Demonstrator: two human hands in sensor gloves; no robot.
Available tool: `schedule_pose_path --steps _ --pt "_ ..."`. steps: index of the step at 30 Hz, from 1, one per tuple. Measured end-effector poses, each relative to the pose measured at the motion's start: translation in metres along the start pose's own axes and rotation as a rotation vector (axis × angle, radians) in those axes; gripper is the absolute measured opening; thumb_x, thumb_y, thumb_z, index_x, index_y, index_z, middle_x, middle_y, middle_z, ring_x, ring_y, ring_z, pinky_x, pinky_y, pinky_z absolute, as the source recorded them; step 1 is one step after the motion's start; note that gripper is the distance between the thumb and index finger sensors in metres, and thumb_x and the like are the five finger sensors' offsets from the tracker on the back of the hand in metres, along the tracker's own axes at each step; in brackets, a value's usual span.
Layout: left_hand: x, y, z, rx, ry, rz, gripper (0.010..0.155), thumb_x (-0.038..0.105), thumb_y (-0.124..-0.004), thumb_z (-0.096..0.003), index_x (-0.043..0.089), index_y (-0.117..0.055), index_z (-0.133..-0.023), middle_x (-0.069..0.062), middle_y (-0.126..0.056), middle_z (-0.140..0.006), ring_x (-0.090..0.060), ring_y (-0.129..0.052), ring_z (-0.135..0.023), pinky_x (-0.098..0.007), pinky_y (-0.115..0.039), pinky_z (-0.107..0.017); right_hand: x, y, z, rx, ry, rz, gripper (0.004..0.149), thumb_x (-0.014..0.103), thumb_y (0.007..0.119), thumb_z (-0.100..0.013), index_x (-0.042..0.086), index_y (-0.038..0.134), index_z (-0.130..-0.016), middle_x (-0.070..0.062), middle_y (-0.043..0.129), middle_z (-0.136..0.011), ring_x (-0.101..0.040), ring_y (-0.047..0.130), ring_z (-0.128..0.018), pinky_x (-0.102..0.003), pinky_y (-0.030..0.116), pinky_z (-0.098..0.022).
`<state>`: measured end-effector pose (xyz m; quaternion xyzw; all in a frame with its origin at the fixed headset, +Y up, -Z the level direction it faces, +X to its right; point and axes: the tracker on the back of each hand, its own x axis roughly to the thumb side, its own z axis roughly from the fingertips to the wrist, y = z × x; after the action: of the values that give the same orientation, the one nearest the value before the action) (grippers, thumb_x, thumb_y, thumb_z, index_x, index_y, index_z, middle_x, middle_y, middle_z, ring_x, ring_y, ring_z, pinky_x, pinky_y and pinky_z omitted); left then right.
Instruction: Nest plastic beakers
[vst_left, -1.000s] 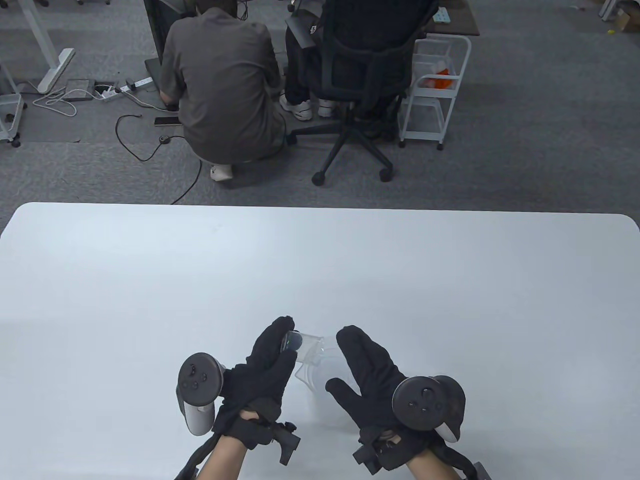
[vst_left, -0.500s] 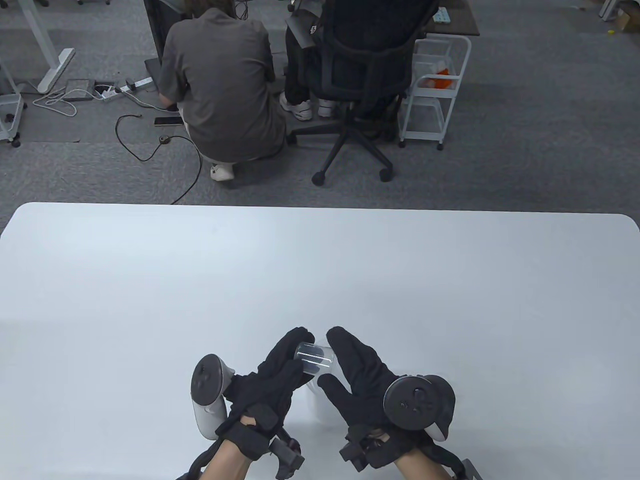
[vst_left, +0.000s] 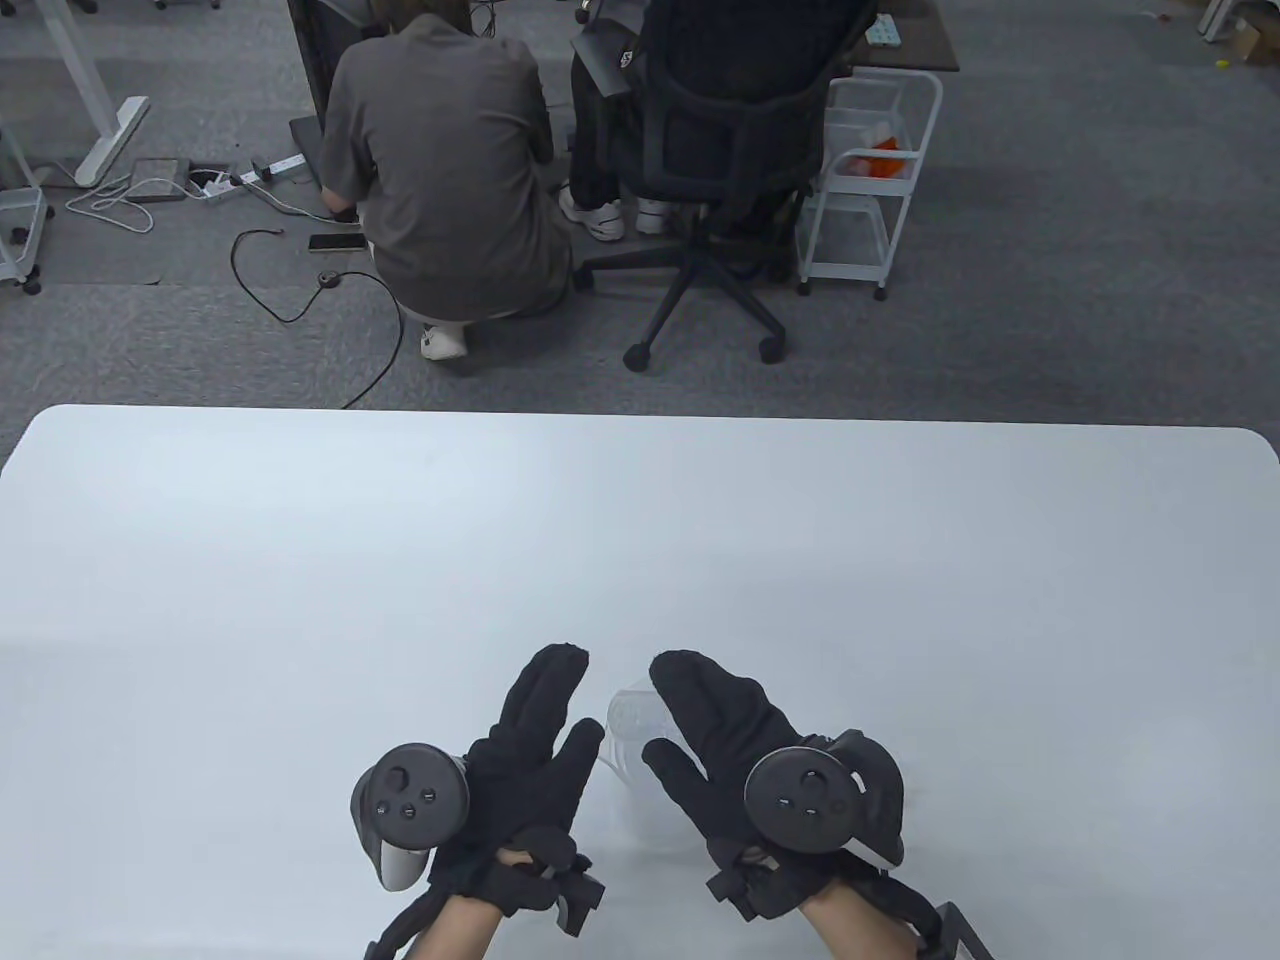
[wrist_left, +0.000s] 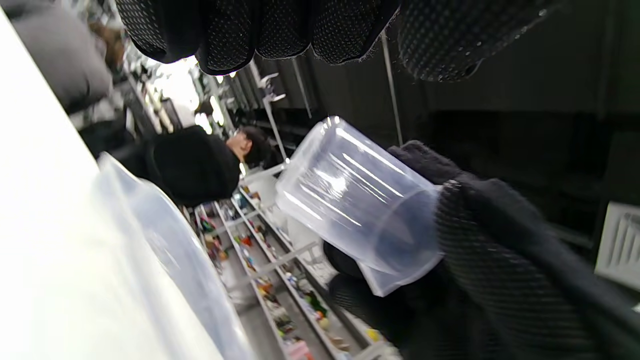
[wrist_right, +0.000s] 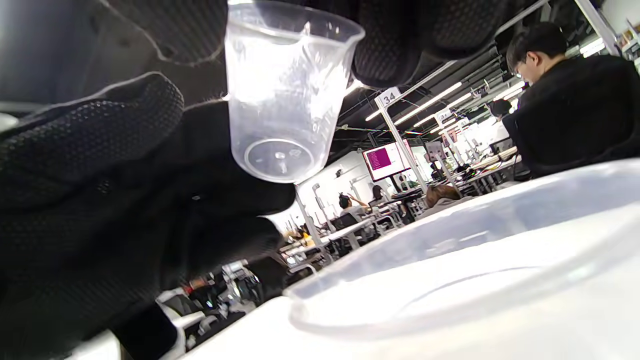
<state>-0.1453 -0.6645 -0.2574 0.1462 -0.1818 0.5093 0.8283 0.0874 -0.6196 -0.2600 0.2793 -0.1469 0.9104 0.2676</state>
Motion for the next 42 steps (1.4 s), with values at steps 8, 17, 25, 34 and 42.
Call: schedule_pose_path --steps 8,17,25,34,42 --pt "-0.014 0.001 0.002 0.012 0.013 -0.184 0.064 0.048 -0.067 -0.0492 0.017 -0.057 -0.104 -0.015 -0.050 -0.111 -0.048 -0.065 -0.098 -0.057 -0.062 -0.068 0.000 0.010 -0.012 0.182 0.020 0.204 0.063 0.041 0.078 -0.049 0.012 0.057 -0.101 -0.018 0.064 -0.107 -0.039 0.077 -0.085 -0.054 0.065 -0.064" --pt "-0.019 -0.001 0.004 0.008 0.026 -0.190 0.064 0.048 -0.067 -0.0490 0.017 -0.058 -0.104 -0.015 -0.050 -0.111 -0.048 -0.064 -0.098 -0.058 -0.062 -0.068 0.000 0.033 -0.017 0.340 0.031 0.367 0.062 0.041 0.079 -0.048 0.013 0.059 -0.101 -0.016 0.066 -0.108 -0.039 0.077 -0.087 -0.054 0.065 -0.064" --pt "-0.019 -0.002 0.005 -0.008 0.032 -0.183 0.064 0.049 -0.067 -0.0489 0.017 -0.057 -0.104 -0.015 -0.049 -0.111 -0.048 -0.063 -0.099 -0.058 -0.062 -0.067 -0.002 0.023 -0.015 0.296 0.025 0.354 0.068 0.047 0.075 -0.048 0.013 0.055 -0.102 -0.017 0.061 -0.110 -0.040 0.073 -0.089 -0.055 0.062 -0.065" --pt "-0.021 -0.007 0.005 -0.035 0.041 -0.188 0.065 0.050 -0.067 -0.0490 0.017 -0.056 -0.104 -0.015 -0.048 -0.111 -0.048 -0.062 -0.100 -0.060 -0.061 -0.067 -0.060 -0.027 0.016 0.185 0.192 0.331 0.069 0.050 0.074 -0.048 0.015 0.052 -0.103 -0.018 0.056 -0.113 -0.044 0.066 -0.096 -0.058 0.058 -0.067" --pt "-0.022 -0.008 0.005 -0.041 0.046 -0.191 0.065 0.050 -0.067 -0.0488 0.017 -0.056 -0.104 -0.015 -0.048 -0.111 -0.049 -0.061 -0.100 -0.060 -0.060 -0.067 -0.116 -0.031 0.053 0.228 0.359 0.375 0.069 0.050 0.074 -0.048 0.015 0.052 -0.104 -0.018 0.055 -0.113 -0.045 0.065 -0.096 -0.059 0.057 -0.067"
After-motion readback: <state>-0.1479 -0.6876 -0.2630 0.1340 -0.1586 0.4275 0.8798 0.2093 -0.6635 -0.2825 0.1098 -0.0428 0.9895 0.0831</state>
